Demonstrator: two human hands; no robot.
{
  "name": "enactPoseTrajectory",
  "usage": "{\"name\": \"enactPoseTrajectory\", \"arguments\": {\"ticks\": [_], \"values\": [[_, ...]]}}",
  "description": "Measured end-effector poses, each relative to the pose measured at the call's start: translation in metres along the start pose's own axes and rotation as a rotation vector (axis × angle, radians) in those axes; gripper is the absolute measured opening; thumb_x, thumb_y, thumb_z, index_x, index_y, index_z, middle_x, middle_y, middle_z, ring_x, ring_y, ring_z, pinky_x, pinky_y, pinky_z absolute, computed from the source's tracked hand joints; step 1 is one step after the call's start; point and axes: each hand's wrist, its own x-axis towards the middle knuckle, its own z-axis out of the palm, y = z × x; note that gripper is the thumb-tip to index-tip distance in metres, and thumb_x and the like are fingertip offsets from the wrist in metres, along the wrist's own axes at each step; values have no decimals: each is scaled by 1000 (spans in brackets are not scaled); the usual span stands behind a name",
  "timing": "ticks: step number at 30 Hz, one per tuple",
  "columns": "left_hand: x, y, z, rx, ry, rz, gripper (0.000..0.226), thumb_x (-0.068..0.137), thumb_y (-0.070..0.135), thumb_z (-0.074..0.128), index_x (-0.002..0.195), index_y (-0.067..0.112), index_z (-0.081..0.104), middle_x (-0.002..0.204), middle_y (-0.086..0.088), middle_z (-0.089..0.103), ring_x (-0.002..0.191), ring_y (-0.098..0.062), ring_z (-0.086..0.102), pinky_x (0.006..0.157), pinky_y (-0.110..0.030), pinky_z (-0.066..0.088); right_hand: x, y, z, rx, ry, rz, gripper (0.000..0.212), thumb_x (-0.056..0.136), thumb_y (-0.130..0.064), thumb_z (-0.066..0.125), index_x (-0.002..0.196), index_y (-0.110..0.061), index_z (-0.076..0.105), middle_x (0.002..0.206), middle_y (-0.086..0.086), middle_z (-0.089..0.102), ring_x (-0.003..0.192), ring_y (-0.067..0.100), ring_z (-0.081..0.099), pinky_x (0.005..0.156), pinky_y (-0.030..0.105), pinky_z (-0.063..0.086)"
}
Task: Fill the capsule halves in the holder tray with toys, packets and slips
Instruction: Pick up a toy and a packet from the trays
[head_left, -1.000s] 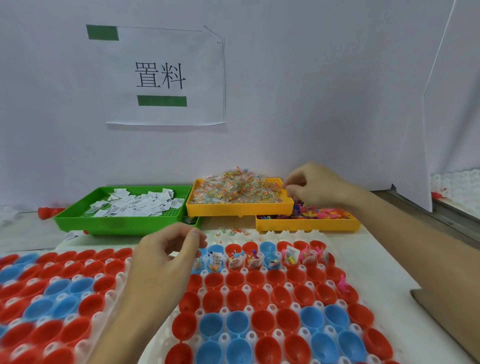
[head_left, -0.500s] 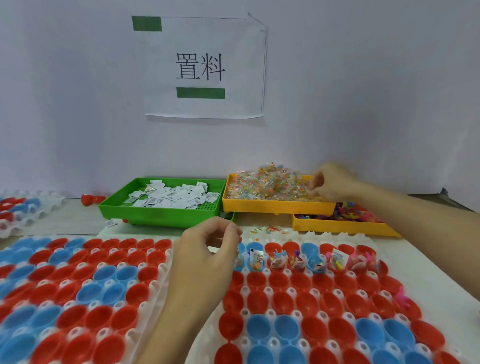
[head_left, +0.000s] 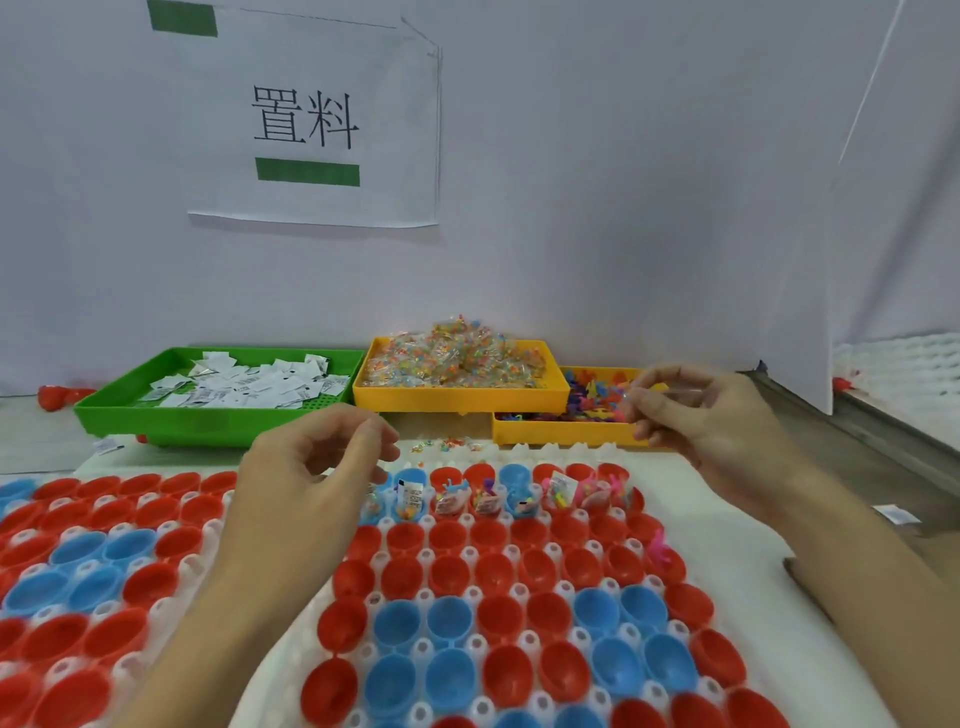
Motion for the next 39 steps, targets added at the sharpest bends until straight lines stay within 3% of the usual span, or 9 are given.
{"name": "enactPoseTrajectory", "arguments": {"ticks": [3,8,11,13,18,29,35,39], "values": [[-3,1,5,30,-49,34,25,93,10,58,75,19,73,74,4,73,66,-7,66,58,-15,50,-22,7,-13,-70,-40,29,4,75,-16,75,77,-17,78,76,15,73,62,20,67,56,21,54],[-11,-19,2,55,-51,38,29,94,6,59,74,22,73,73,3,73,62,-7,66,55,-14,50,-28,11,-22,-240,-104,40,21,88,-7,70,80,-22,81,79,10,76,66,21,72,59,20,55],[-12,-30,-9,16,-24,59,15,90,30,62,81,28,74,75,5,74,65,-10,68,54,-17,52,-32,3,-22,-258,-178,52,11,85,-22,70,87,-21,81,80,9,76,67,20,72,60,20,56],[-11,-33,-15,-5,10,56,25,82,47,55,85,31,73,77,6,74,66,-11,68,53,-16,51,-33,-2,-24,-275,-198,42,16,81,-29,70,87,-18,81,80,9,76,67,20,72,60,19,55],[-10,-41,-18,-9,30,34,27,81,48,53,85,31,73,76,7,74,65,-11,69,51,-15,51,-36,-7,-26,-407,-250,34,13,89,-1,70,91,-11,77,78,7,77,69,20,74,63,20,57],[-13,-39,-16,15,6,20,29,77,51,51,80,33,73,76,8,73,63,-9,67,51,-15,50,-43,-16,-29,-493,-445,160,17,82,4,75,82,-12,80,70,-3,75,66,14,73,63,17,54],[-13,-41,-15,53,8,29,20,89,27,56,81,32,73,76,7,73,62,-9,66,53,-16,50,-41,-15,-31,-608,-481,176,19,78,-4,82,76,-23,79,72,2,75,66,12,70,62,17,53],[-14,-41,-16,102,-3,42,33,97,9,55,81,31,73,77,7,73,64,-9,66,54,-17,51,-40,-13,-26,-683,-500,191,21,77,-8,83,72,-28,80,72,-5,76,67,7,70,64,16,53]]}}
